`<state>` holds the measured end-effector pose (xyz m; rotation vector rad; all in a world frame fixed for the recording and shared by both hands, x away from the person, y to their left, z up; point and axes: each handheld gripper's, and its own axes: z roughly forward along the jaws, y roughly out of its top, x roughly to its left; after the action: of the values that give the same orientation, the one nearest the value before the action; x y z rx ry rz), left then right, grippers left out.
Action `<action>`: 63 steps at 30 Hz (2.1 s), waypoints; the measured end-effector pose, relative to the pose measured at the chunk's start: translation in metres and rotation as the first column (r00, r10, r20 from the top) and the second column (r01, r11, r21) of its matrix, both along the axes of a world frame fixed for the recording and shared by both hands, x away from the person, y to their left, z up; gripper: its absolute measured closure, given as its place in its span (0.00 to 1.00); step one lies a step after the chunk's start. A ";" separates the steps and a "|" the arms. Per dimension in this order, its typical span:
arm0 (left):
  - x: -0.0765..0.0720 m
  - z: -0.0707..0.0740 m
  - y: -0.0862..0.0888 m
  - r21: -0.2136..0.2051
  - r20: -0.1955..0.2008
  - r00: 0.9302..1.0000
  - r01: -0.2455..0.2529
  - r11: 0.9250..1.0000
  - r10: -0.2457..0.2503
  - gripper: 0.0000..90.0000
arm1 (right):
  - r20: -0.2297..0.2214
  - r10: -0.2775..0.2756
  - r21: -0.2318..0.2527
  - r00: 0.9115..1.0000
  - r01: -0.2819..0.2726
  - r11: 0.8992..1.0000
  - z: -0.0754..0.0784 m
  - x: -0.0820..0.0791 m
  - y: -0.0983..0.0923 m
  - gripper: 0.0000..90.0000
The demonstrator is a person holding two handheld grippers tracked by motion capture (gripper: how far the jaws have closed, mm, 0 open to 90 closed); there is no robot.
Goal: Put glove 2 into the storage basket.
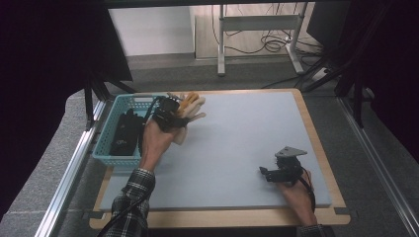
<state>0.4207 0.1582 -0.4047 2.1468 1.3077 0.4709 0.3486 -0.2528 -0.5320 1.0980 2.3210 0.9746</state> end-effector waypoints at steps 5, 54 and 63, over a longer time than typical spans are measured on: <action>0.000 0.002 0.025 0.010 0.004 0.998 -0.059 0.998 0.059 0.61 | 0.000 0.000 0.000 1.000 0.000 1.000 0.000 0.000 0.000 0.17; 0.057 -0.087 0.098 0.131 -0.257 0.922 -0.262 0.956 0.288 0.59 | -0.001 0.000 0.001 1.000 0.000 1.000 0.000 0.000 0.000 0.17; 0.066 -0.096 0.102 0.097 -0.335 0.898 -0.268 0.958 0.285 0.51 | -0.003 -0.001 0.002 1.000 0.001 1.000 0.000 0.000 0.000 0.17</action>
<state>0.4867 0.2605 -0.5006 2.1584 1.8311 0.2404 0.3489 -0.2529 -0.5321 1.1024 2.3217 0.9761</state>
